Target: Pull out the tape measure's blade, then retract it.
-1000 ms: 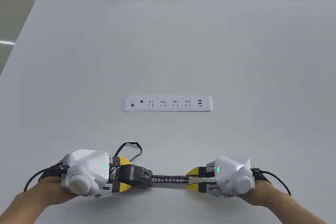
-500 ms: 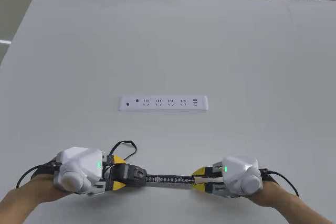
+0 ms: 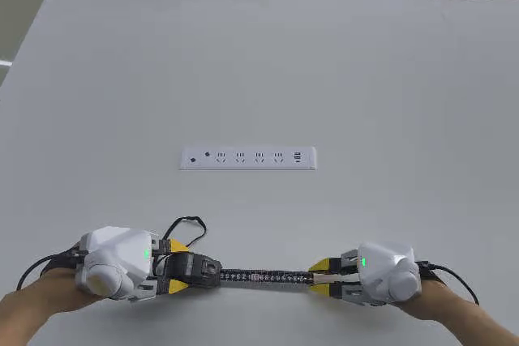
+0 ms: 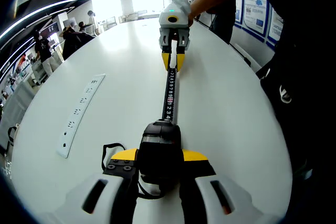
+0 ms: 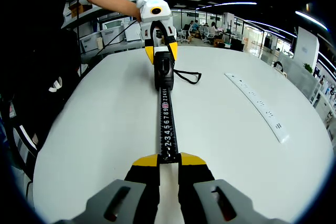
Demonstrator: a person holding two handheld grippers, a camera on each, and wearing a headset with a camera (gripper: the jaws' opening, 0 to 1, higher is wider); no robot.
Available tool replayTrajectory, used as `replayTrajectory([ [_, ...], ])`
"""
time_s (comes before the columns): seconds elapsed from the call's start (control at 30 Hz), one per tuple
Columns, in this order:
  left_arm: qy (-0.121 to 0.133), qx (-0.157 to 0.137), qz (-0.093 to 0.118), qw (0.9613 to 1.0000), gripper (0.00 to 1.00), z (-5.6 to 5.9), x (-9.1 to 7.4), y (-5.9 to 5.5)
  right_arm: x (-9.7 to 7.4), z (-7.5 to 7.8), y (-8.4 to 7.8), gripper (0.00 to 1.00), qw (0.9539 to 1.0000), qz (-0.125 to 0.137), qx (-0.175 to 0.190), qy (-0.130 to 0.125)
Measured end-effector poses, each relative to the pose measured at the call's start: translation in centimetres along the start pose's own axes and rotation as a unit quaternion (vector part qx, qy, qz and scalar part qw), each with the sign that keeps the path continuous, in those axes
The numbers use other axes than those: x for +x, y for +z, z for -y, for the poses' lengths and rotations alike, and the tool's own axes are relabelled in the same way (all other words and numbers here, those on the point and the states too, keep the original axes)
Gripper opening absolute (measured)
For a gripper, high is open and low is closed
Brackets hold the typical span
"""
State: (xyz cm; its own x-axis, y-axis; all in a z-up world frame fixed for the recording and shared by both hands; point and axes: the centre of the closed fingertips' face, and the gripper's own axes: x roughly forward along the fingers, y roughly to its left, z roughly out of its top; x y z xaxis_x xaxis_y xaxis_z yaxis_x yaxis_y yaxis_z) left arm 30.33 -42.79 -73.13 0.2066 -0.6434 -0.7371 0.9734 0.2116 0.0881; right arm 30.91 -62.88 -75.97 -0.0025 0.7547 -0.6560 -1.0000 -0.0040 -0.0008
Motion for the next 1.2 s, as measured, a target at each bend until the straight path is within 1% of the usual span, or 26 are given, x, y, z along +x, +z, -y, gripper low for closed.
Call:
replayTrajectory([
  [0.3, -0.001, 0.003, -0.002, 1.0, 0.25, 0.0, 0.1, -0.2, -1.1, 0.1, -0.7, 0.09, 1.0, -0.005, -0.005, -0.003],
  [0.6, -0.003, 0.004, -0.005, 1.0, 0.25, -0.1, 0.2, -0.3, -2.3, 0.2, -2.0, 0.09, 0.9999, -0.012, -0.001, -0.006],
  [0.87, -0.004, 0.001, -0.004, 1.0, 0.25, -0.1, 0.2, 0.0, -3.4, 0.4, -3.0, 0.09, 0.9997, -0.021, 0.002, -0.008],
  [1.2, -0.003, -0.001, -0.004, 1.0, 0.25, -0.1, 0.2, 0.2, -4.0, 0.6, -3.8, 0.09, 0.9996, -0.027, 0.003, -0.007],
])
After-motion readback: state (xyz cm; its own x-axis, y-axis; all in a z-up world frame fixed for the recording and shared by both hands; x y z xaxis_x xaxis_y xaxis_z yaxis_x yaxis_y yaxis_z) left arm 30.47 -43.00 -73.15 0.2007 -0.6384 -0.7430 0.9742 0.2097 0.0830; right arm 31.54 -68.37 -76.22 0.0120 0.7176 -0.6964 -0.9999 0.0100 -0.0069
